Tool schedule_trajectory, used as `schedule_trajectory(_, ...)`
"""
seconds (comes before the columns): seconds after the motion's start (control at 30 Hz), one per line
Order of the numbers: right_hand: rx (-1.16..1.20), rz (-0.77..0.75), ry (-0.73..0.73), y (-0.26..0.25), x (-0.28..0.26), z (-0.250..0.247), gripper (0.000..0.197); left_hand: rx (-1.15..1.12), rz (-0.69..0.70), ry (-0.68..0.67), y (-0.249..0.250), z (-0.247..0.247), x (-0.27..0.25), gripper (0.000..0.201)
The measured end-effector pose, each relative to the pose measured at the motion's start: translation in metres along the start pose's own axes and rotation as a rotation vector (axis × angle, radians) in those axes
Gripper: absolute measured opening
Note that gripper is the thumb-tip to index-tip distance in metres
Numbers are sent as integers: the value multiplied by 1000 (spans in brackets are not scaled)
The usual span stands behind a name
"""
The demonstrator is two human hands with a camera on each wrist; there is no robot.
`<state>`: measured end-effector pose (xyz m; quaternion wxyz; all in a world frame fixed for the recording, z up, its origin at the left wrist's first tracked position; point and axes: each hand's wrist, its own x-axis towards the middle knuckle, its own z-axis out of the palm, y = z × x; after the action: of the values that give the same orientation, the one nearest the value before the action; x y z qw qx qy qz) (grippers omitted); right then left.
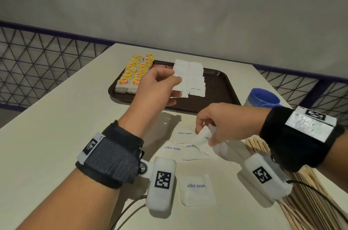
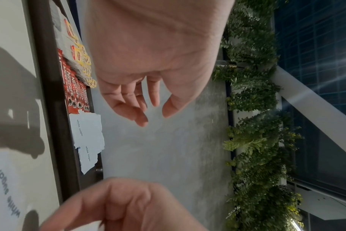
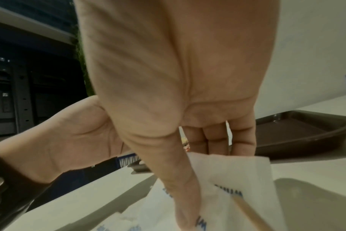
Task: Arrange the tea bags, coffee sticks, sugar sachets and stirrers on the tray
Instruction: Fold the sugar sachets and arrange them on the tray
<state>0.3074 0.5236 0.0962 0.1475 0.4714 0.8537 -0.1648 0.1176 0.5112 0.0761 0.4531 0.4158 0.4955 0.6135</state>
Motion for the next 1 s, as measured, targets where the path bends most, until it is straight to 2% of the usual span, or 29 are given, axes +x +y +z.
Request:
schedule_trajectory(0.07,64,-22,26,2,-5,-8,24,-2,-3,-4,1,-1,0,18)
schedule_trajectory(0.13,173,-33,57,5,-11,-17,21,2,-8,-11,1,-1,0,16)
schedule_trajectory(0.43,501,-38,118,14,-12,-28,34,50,-32,-30,0,1,-2,15)
schedule_trajectory(0.5,612,-39,173,13,-16,-28,37,58,-34,-32,0,1,-3,13)
schedule_trajectory(0.53,677,-38,250,11,-16,-28,42,59,-40,-36,0,1,-4,11)
schedule_trajectory(0.6,748,-6,529,7,-11,-25,51,37,-64,-54,2,2,-6,14)
schedule_trajectory(0.67,859,48,809,-4,-4,-20,54,-4,-124,-103,4,4,-9,32)
schedule_trajectory(0.73,1040,33,935,-19,4,-16,51,-30,-178,-182,7,8,-13,50)
schedule_trajectory(0.83,1170,-67,906,-40,9,-11,42,-116,-167,-244,8,11,-16,53)
schedule_trajectory(1.0,1165,-229,883,-56,5,-4,46,-182,-99,-256,6,6,-12,24)
